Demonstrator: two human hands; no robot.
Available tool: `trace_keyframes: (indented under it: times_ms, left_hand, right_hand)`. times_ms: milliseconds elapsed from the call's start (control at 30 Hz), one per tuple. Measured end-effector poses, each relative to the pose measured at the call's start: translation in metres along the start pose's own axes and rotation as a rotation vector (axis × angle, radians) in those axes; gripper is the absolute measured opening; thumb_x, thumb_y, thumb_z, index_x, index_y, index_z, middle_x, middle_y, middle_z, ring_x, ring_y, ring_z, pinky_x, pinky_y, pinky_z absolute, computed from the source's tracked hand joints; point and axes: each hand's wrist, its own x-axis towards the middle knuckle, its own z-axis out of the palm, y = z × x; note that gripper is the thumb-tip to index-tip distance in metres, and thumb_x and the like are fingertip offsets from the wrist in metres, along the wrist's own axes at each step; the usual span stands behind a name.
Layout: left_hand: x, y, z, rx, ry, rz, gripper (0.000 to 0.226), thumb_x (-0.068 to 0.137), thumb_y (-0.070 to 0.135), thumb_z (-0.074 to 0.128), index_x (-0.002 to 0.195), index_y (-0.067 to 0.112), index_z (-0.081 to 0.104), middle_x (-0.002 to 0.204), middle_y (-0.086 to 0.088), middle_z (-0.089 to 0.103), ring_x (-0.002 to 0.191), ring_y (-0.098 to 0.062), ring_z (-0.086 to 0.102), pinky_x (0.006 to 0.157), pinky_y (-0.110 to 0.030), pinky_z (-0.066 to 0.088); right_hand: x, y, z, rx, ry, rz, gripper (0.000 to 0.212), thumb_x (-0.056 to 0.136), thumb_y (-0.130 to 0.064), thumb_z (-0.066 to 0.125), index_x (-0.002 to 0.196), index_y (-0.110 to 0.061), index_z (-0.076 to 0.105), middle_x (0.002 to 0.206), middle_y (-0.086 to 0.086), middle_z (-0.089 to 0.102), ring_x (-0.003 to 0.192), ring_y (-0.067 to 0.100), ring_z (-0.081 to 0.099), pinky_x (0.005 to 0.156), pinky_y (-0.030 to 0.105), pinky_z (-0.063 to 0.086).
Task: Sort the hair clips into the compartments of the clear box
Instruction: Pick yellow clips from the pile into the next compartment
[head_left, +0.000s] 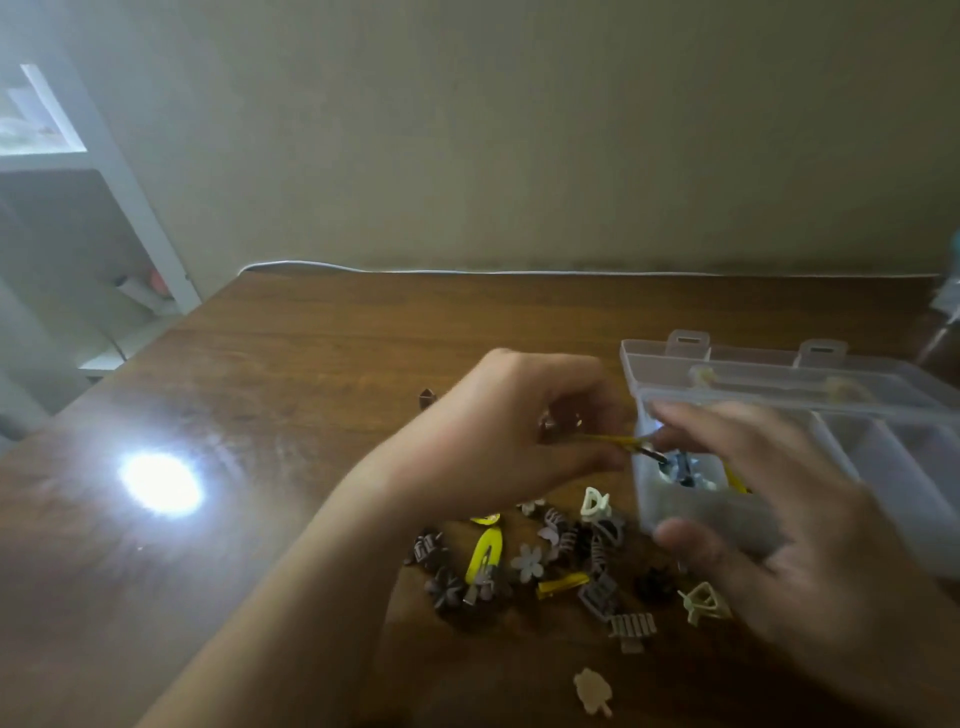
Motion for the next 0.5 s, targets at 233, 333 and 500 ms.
trace_keyframes:
  times_ms: [233, 333, 500]
  left_hand:
    - [0.0, -0.003, 0.0, -0.002, -0.109, -0.04, 0.027, 0.079, 0.023, 0.08, 0.104, 0.027, 0.068, 0.095, 0.014, 0.069, 0.089, -0.005, 0.065, 0.08, -0.027, 0.055]
    - [-0.007, -0.027, -0.02, 0.21, -0.198, -0.185, 0.025, 0.079, 0.029, 0.078, 0.1, 0.037, 0.068, 0.098, 0.021, 0.063, 0.094, -0.001, 0.058, 0.084, -0.031, 0.053]
    - [-0.016, -0.043, -0.023, 0.314, -0.58, -0.427, 0.038, 0.075, 0.034, 0.081, 0.107, 0.045, 0.063, 0.109, 0.023, 0.057, 0.102, 0.0, 0.056, 0.091, -0.031, 0.051]
  right_hand:
    - [0.0, 0.014, -0.019, 0.056, 0.286, 0.076, 0.021, 0.094, -0.04, 0.049, 0.109, -0.031, 0.06, 0.093, -0.016, 0.064, 0.086, 0.003, 0.063, 0.072, 0.016, 0.05]
    - [0.0, 0.031, -0.028, 0.026, 0.342, 0.219, 0.018, 0.093, -0.051, 0.048, 0.104, -0.042, 0.059, 0.083, -0.021, 0.063, 0.06, 0.013, 0.063, 0.056, 0.033, 0.051]
    - [-0.001, 0.035, -0.024, -0.164, 0.08, 0.263, 0.017, 0.085, -0.056, 0.052, 0.097, -0.045, 0.057, 0.061, -0.011, 0.056, 0.068, 0.001, 0.057, 0.046, 0.022, 0.039]
